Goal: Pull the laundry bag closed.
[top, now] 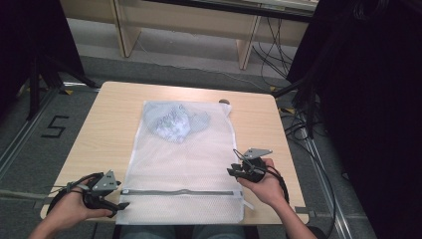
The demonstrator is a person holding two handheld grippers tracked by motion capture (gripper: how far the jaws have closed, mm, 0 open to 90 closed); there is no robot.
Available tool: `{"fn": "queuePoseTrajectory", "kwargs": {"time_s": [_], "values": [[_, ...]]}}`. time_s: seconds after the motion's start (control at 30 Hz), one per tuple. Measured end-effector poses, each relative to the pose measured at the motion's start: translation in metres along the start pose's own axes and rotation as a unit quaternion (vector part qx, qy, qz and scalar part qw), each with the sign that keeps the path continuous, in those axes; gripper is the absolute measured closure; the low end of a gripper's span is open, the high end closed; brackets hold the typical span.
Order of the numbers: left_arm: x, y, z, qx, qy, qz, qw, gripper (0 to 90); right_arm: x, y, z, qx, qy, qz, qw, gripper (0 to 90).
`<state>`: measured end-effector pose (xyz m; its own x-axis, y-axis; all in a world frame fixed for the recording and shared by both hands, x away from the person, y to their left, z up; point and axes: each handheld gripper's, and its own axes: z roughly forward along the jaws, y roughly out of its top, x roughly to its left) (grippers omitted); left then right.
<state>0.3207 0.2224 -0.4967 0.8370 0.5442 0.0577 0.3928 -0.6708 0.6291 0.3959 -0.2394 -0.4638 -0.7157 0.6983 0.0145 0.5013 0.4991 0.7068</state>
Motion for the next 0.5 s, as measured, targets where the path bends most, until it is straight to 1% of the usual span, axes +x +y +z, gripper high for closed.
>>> {"fn": "queuePoseTrajectory", "kwargs": {"time_s": [0.07, 0.1, 0.13, 0.17, 0.2, 0.23, 0.27, 0.3, 0.33, 0.37, 0.4, 0.43, 0.47, 0.5], "values": [[0.000, 0.000, 0.000, 0.001, 0.002, 0.003, 1.0000, 24.0, 0.001, 0.000, -0.001, 0.008, 0.001, 0.008, 0.9999, 72.0], [0.000, 0.001, -0.001, 0.003, -0.002, 0.007, 1.0000, 24.1, 0.001, 0.000, -0.001, 0.008, 0.004, 0.012, 0.9999, 71.9], [0.000, 0.001, -0.001, -0.001, 0.003, 0.003, 1.0000, 24.3, 0.001, 0.001, -0.003, 0.017, 0.008, 0.012, 0.9997, 71.8], [0.000, 0.001, -0.001, -0.001, 0.004, 0.003, 1.0000, 24.4, 0.002, 0.001, -0.002, 0.009, 0.009, 0.017, 0.9998, 71.8], [0.000, 0.001, -0.001, -0.003, 0.005, 0.004, 1.0000, 24.5, 0.001, 0.001, -0.001, 0.014, 0.009, 0.003, 0.9999, 71.7], [0.000, 0.002, -0.002, -0.001, 0.005, 0.006, 1.0000, 24.7, 0.003, 0.001, 0.001, 0.005, 0.012, 0.013, 0.9998, 71.6], [-0.001, 0.003, -0.002, 0.001, 0.000, 0.012, 0.9999, 24.8, 0.003, 0.001, 0.002, 0.004, 0.003, 0.002, 1.0000, 71.6], [-0.001, 0.003, -0.001, -0.001, 0.005, 0.012, 0.9999, 24.8, 0.003, 0.001, 0.001, 0.007, 0.008, 0.002, 0.9999, 71.4], [-0.001, 0.005, -0.002, 0.003, 0.004, 0.020, 0.9998, 25.0, 0.004, 0.002, 0.001, 0.000, 0.014, 0.006, 0.9999, 71.2], [0.000, 0.006, -0.003, 0.011, -0.003, 0.026, 0.9996, 25.6, 0.004, 0.003, 0.000, 0.006, 0.015, 0.009, 0.9998, 71.0], [0.000, 0.008, -0.003, 0.008, -0.005, 0.027, 0.9996, 26.0, 0.004, 0.003, 0.000, 0.014, 0.013, 0.005, 0.9998, 70.7], [0.000, 0.010, -0.004, 0.005, -0.004, 0.028, 0.9996, 26.3, 0.004, 0.005, -0.001, 0.016, 0.013, 0.010, 0.9997, 70.5], [-0.001, 0.012, -0.004, 0.001, -0.009, 0.026, 0.9996, 26.9, 0.004, 0.004, 0.003, 0.004, 0.005, 0.004, 1.0000, 70.4], [0.000, 0.013, -0.005, 0.008, -0.014, 0.038, 0.9991, 27.3, 0.004, 0.006, 0.000, 0.018, 0.015, -0.002, 0.9997, 70.2]]}}
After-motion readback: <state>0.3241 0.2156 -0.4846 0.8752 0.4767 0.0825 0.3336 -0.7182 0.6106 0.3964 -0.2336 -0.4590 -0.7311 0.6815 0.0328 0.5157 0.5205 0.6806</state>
